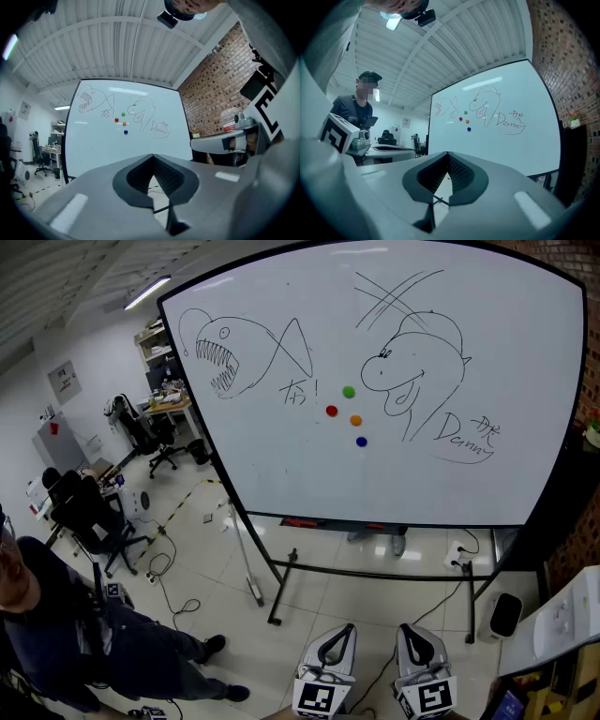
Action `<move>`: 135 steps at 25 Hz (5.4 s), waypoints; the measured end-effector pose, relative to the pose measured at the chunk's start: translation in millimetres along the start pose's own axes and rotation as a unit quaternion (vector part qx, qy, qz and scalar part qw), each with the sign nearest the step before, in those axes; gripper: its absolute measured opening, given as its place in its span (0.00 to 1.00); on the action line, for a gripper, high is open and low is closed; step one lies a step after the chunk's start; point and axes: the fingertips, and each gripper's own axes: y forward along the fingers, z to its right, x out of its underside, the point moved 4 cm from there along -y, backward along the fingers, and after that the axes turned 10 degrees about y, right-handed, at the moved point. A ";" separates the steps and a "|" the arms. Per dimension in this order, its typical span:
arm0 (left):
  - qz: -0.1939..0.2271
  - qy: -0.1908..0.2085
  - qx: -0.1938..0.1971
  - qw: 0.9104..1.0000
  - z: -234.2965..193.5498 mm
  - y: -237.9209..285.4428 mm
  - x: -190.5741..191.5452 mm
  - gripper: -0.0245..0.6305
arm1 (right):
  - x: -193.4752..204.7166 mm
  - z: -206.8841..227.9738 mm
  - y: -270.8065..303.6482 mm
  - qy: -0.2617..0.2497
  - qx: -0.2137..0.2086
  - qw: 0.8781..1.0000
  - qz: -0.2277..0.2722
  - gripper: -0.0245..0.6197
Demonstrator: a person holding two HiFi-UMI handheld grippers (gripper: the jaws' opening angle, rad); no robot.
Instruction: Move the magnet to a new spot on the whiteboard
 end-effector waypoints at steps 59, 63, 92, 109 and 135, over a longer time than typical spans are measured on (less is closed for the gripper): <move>0.086 0.021 0.049 0.995 -237.6 337.4 48.0 0.04 | -62.2 116.7 447.5 -0.349 0.115 0.930 0.021 0.28; 0.084 0.018 0.054 0.995 -239.7 336.8 51.2 0.04 | -62.9 116.9 448.5 -0.358 0.134 0.924 0.023 0.24; 0.119 0.000 0.118 0.986 -168.1 403.5 18.9 0.04 | -115.3 174.0 395.1 -0.323 0.169 0.930 0.037 0.23; 0.167 -0.008 0.166 0.972 8.8 486.8 -64.3 0.04 | -205.8 339.8 267.3 -0.308 0.223 0.923 0.067 0.23; 0.217 -0.009 0.241 0.946 195.1 576.3 -137.1 0.04 | -295.5 558.7 119.2 -0.204 0.316 0.919 0.117 0.23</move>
